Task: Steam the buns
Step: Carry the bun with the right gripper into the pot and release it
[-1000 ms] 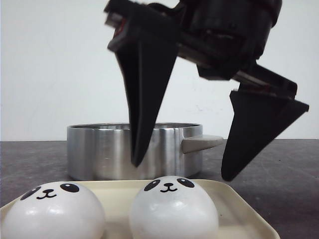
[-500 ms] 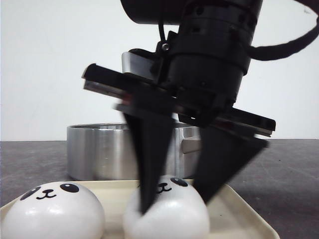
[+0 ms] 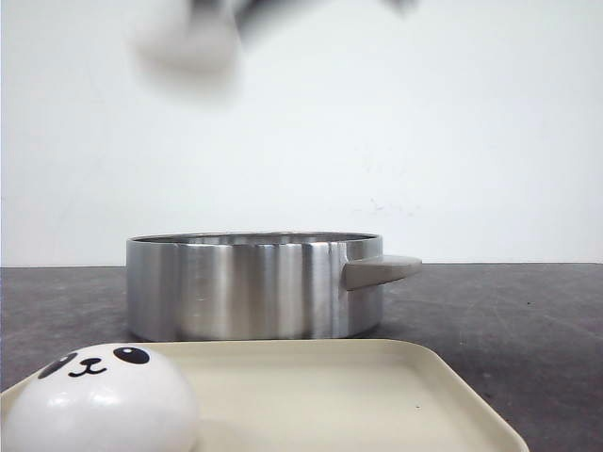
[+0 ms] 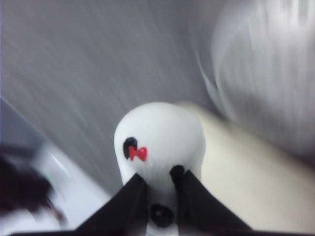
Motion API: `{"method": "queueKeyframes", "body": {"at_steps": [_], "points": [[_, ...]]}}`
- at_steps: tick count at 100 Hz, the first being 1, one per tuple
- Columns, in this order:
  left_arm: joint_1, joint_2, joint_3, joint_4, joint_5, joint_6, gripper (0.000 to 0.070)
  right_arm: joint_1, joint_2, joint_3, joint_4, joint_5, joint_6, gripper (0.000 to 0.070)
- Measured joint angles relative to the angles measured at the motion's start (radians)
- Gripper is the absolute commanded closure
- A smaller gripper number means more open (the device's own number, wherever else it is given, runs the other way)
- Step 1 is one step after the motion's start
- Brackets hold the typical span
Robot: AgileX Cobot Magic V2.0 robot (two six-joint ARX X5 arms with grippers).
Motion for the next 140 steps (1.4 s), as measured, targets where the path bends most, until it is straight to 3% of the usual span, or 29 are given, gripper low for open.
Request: {"method": "queueKeyframes", "body": {"at_steps": [15, 42, 79, 85, 96, 103, 120, 140], "points": [[-0.011, 0.007, 0.000, 0.000, 0.000, 0.000, 0.0104, -0.113, 0.070, 0.154, -0.055, 0.040, -0.077, 0.0694], [-0.031, 0.019, 0.000, -0.004, 0.000, 0.000, 0.0104, -0.339, 0.356, 0.156, -0.075, -0.102, -0.142, 0.0694], [-0.032, 0.029, -0.001, -0.031, 0.000, 0.000, 0.0104, -0.386, 0.563, 0.156, -0.082, -0.112, -0.145, 0.0689], [-0.032, 0.032, -0.001, -0.032, 0.000, 0.000, 0.0104, -0.387, 0.573, 0.156, -0.086, -0.112, -0.145, 0.0629], [-0.032, 0.040, -0.001, -0.033, 0.000, 0.000, 0.0104, -0.387, 0.581, 0.156, -0.091, -0.112, -0.143, 0.0352], [-0.032, 0.045, -0.001, -0.041, 0.000, 0.000, 0.0104, -0.387, 0.582, 0.156, -0.091, -0.113, -0.142, 0.0249], [-0.032, 0.051, -0.019, -0.059, 0.000, 0.000, 0.0104, -0.386, 0.582, 0.161, -0.084, -0.114, -0.142, 0.0239], [-0.032, 0.016, -0.142, -0.114, 0.000, -0.001, 0.0104, -0.394, 0.580, 0.282, -0.172, -0.104, -0.154, 0.0239]]}}
